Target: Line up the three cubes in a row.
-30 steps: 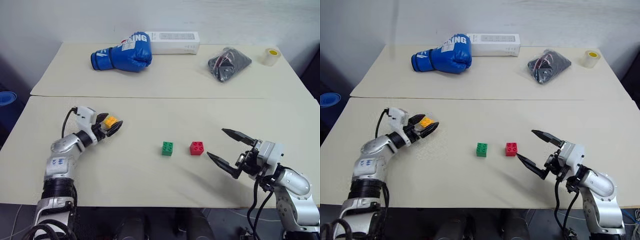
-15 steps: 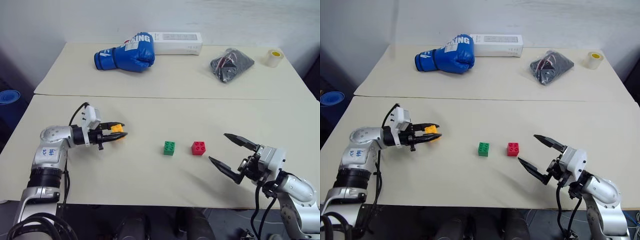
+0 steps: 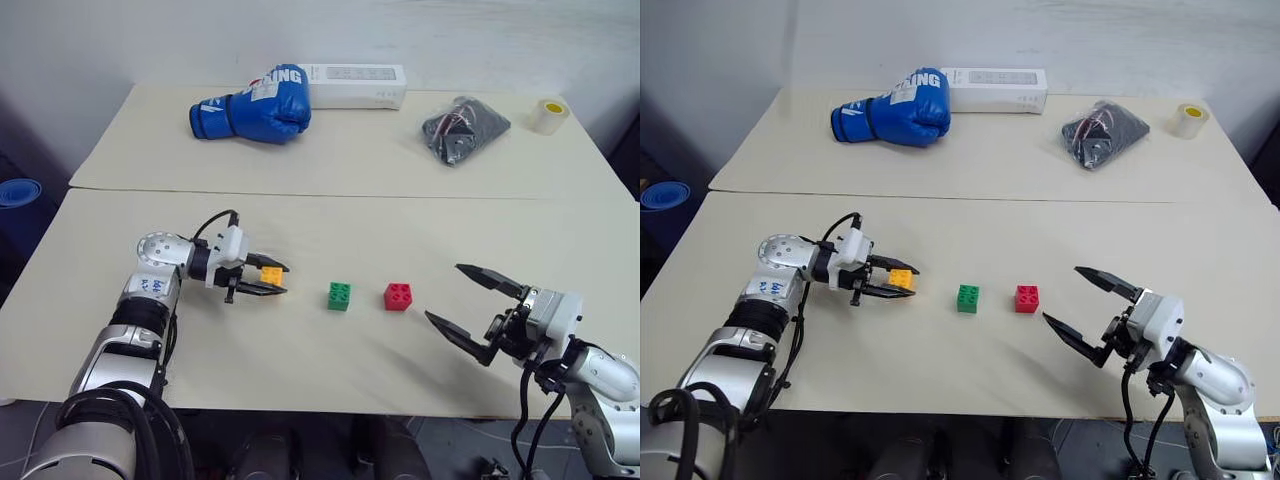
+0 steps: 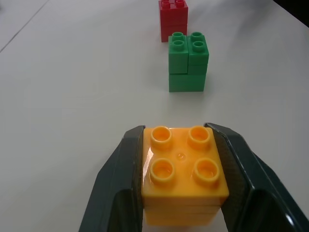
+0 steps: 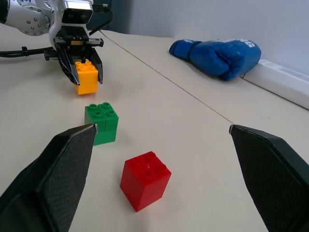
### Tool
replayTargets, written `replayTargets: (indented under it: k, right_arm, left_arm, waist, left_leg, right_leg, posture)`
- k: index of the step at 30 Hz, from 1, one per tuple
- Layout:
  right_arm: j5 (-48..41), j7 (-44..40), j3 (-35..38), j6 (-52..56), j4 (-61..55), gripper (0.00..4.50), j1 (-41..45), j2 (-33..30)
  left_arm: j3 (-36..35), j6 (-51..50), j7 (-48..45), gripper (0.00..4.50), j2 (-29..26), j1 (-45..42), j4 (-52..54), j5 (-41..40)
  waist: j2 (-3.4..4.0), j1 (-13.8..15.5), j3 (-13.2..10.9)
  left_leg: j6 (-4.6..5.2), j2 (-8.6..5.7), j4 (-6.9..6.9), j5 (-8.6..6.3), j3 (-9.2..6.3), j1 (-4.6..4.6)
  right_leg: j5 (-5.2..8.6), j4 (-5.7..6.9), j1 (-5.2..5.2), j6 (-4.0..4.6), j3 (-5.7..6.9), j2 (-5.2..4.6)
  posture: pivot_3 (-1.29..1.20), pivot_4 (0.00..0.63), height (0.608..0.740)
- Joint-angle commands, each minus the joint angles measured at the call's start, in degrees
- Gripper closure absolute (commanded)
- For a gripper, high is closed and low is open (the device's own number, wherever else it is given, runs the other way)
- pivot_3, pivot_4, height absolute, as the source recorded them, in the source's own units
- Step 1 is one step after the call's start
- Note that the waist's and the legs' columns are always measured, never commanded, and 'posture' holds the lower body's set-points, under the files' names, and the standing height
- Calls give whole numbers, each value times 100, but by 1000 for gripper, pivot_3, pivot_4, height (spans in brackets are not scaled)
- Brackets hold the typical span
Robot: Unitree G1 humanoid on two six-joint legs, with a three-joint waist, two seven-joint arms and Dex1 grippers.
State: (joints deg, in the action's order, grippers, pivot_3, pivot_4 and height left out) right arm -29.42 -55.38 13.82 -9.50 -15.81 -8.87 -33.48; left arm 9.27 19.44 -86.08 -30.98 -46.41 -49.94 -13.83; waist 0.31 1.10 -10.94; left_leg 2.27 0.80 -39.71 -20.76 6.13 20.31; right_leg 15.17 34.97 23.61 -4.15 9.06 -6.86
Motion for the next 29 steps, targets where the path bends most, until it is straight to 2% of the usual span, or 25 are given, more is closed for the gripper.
replayTargets:
  k: [1, 4, 5, 7, 13, 14, 17, 22, 25, 29]
  right_arm:
    - [-65, -20, 103, -46, -197, 0, -17, -44]
    - [-49, -55, 72, -68, -80, 0, 71, -47]
    - [-43, -73, 58, -76, -37, 0, 108, -45]
    - [-47, -132, 22, -74, 33, 0, 188, -49]
    - [-145, -522, 67, 46, 187, 0, 383, -268]
    - [-197, -648, 105, 107, 215, 0, 407, -379]
    - [-128, -1591, 123, 232, 464, 0, 484, -1255]
    - [-336, -2084, 456, 645, 1193, 0, 1169, -2102]
    - [-287, -2326, 437, 708, 1602, 0, 1537, -2292]
    - [-43, -2574, 190, 510, 2043, 0, 1925, -2236]
  left_arm:
    - [140, -96, -642, 2982, -108, -1, 0, -136]
    - [203, -346, -642, 2982, -123, 10, -17, -184]
    - [177, -299, -641, 2422, -104, 7, -36, -147]
    - [138, -244, -634, 2040, -86, 5, -21, -129]
    - [-226, -132, -558, 236, -406, 173, 319, -284]
    - [-314, -237, -572, 236, -537, 280, 480, -363]
    - [-977, -1096, -227, 236, -1200, 1004, 1643, -971]
    - [-2171, -1751, 780, 236, -2018, 2680, 3383, -1237]
    - [-2639, -1954, 1127, 236, -2200, 3213, 3727, -1251]
    - [-3025, -2247, 1554, 236, -2130, 3681, 4242, -1340]
  waist:
    - [0, 4, 0]
    - [0, 4, 0]
    - [0, 4, 0]
    - [0, 5, 0]
    - [0, 4, 0]
    - [0, -5, 0]
    - [12, -115, -8]
    - [11, -155, -18]
    - [10, -89, -19]
    - [10, -3, -19]
  left_leg:
    - [0, 0, -1, 0, 0, 0]
    - [1, 1, -4, -1, -2, 0]
    - [1, 1, -4, -1, -3, 0]
    - [1, 2, -4, -1, -3, 0]
    - [2, 2, -9, -1, -4, 2]
    - [2, 2, -9, -2, -5, 2]
    - [3, 8, -8, -6, -2, 3]
    - [3, 10, -9, -8, -10, -2]
    - [2, 10, -9, -8, -15, -3]
    - [5, 3, -13, -10, -22, -1]
  right_leg:
    - [0, 1, 0, 0, 0, 1]
    - [0, 1, -1, 0, -2, 0]
    - [0, 1, -1, 0, -2, 0]
    - [0, 1, 0, 0, -2, 0]
    - [0, 1, 0, 0, -2, -1]
    - [0, 1, 0, 0, -1, -1]
    - [0, 0, 3, 1, -6, -2]
    - [2, 1, -3, 3, 2, -49]
    - [2, -2, -6, 4, 4, -54]
    - [2, -24, -8, 4, 7, -65]
  posture:
    - [0, 150, 740]
    - [0, 150, 740]
    - [0, 150, 740]
    - [0, 150, 740]
    - [0, 150, 740]
    - [0, 150, 740]
    - [0, 150, 740]
    - [0, 150, 740]
    - [0, 150, 740]
    - [0, 150, 740]
